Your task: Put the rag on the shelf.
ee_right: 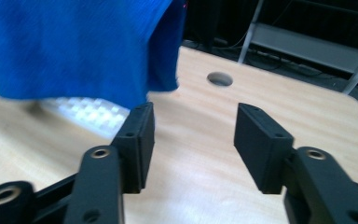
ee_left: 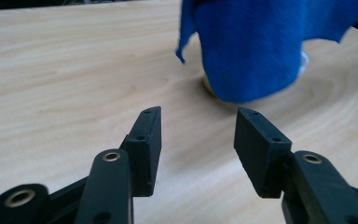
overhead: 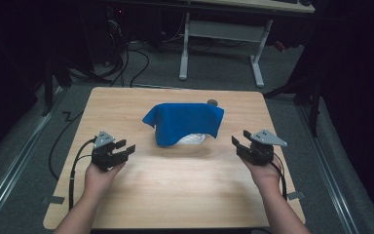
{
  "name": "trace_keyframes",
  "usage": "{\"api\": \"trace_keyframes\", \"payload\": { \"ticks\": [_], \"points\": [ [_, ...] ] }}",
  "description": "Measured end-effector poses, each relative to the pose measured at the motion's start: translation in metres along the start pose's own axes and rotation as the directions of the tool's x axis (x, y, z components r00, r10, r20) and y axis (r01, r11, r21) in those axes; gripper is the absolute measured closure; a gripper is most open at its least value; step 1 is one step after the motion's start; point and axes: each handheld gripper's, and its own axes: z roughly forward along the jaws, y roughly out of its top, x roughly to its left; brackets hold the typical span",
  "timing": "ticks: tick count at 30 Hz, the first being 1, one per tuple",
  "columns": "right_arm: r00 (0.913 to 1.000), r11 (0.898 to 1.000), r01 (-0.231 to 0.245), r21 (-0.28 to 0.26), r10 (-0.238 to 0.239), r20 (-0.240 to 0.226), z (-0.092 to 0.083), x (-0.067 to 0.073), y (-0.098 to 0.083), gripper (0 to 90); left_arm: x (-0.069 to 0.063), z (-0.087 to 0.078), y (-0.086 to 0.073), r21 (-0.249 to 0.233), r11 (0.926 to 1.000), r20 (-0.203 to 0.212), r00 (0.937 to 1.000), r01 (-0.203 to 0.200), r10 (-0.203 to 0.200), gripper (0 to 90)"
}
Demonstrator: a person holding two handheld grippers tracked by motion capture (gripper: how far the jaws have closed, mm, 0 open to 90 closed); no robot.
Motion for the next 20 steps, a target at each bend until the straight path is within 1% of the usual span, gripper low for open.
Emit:
{"api": "trace_keyframes", "payload": {
  "ticks": [1,2,3,4,5,6,7,8,9,10,11,12,13,14,15,16,17,19,20],
  "points": [
    [1.0,1.0,0.008,0.0,-0.008,0.0,-0.003,0.003,-0.004,46.5,0.0,0.0,0.0,0.0,1.0,0.0,1.0,0.0,0.0,51.3],
    [1.0,1.0,0.008,0.0,-0.008,0.0,-0.003,0.003,-0.004,46.5,-0.003,-0.003,-0.004,0.001,1.0,0.012,0.9999,0.002,-0.002,51.3],
    [0.9999,1.0,0.01,0.022,-0.009,-0.013,-0.007,0.01,-0.012,44.5,-0.007,-0.006,-0.008,0.002,1.0,0.02,0.9998,-0.001,0.001,49.9],
    [0.9997,1.0,0.007,0.03,-0.006,-0.023,-0.01,0.013,-0.017,43.3,-0.015,-0.012,-0.019,0.009,1.0,0.041,0.9992,-0.001,0.001,48.8],
    [0.9997,1.0,0.007,0.03,-0.006,-0.023,-0.01,0.013,-0.017,43.3,-0.015,-0.012,-0.019,0.009,1.0,0.041,0.9992,-0.001,0.001,47.7],
    [0.9993,0.999,-0.018,0.046,0.02,-0.033,-0.014,0.021,-0.029,43.1,-0.024,-0.016,-0.032,0.02,0.9998,0.062,0.998,0.008,-0.009,47.1],
    [0.9993,0.998,-0.018,0.053,0.02,-0.031,-0.016,0.025,-0.035,43.3,-0.028,-0.017,-0.038,0.037,0.9993,0.068,0.9976,0.009,-0.011,46.2],
    [0.9992,0.998,-0.017,0.055,0.019,-0.035,-0.018,0.029,-0.041,43.3,-0.034,-0.019,-0.045,0.052,0.9987,0.07,0.9975,0.002,-0.006,45.4],
    [0.9988,0.998,-0.025,0.061,0.028,-0.04,-0.02,0.032,-0.048,43.2,-0.039,-0.02,-0.053,0.06,0.9982,0.066,0.9978,-0.008,0.005,44.8],
    [0.9981,0.997,-0.036,0.07,0.04,-0.048,-0.022,0.036,-0.054,43.1,-0.039,-0.02,-0.053,0.06,0.9982,0.066,0.9978,-0.008,0.005,44.7],
    [0.9976,0.996,-0.046,0.078,0.05,-0.049,-0.024,0.04,-0.062,43.1,-0.051,-0.022,-0.068,0.085,0.9963,0.072,0.9974,-0.01,0.004,44.6],
    [0.9976,0.996,-0.046,0.078,0.05,-0.049,-0.024,0.04,-0.062,43.1,-0.051,-0.022,-0.068,0.085,0.9963,0.072,0.9974,-0.01,0.004,44.6],
    [0.9981,0.996,-0.04,0.077,0.044,-0.043,-0.027,0.044,-0.07,43.6,-0.056,-0.021,-0.072,0.113,0.9936,0.082,0.9966,-0.007,-0.002,44.6],
    [0.998,0.992,-0.021,0.124,0.028,-0.057,-0.031,0.051,-0.082,46.4,-0.065,-0.022,-0.075,0.126,0.9915,0.084,0.9962,-0.033,0.022,43.7],
    [0.9983,0.991,-0.009,0.133,0.017,-0.056,-0.031,0.053,-0.082,46.6,-0.069,-0.022,-0.075,0.122,0.991,0.079,0.9958,-0.055,0.046,43.2],
    [0.9993,0.992,0.013,0.124,-0.009,-0.037,-0.032,0.054,-0.081,47.1,-0.071,-0.022,-0.074,0.121,0.9896,0.072,0.995,-0.078,0.07,42.9],
    [0.9993,0.993,0.025,0.119,-0.021,-0.031,-0.032,0.055,-0.081,47.2,-0.071,-0.021,-0.073,0.12,0.9883,0.065,0.994,-0.095,0.087,42.9],
    [0.9992,0.992,0.008,0.129,-0.002,-0.041,-0.029,0.054,-0.081,46.5,-0.07,-0.018,-0.071,0.122,0.9881,0.06,0.9943,-0.094,0.087,42.3],
    [0.9992,0.992,0.008,0.129,-0.002,-0.041,-0.029,0.054,-0.081,46.5,-0.07,-0.018,-0.071,0.122,0.9881,0.06,0.9943,-0.094,0.087,42.2]
  ]
}}
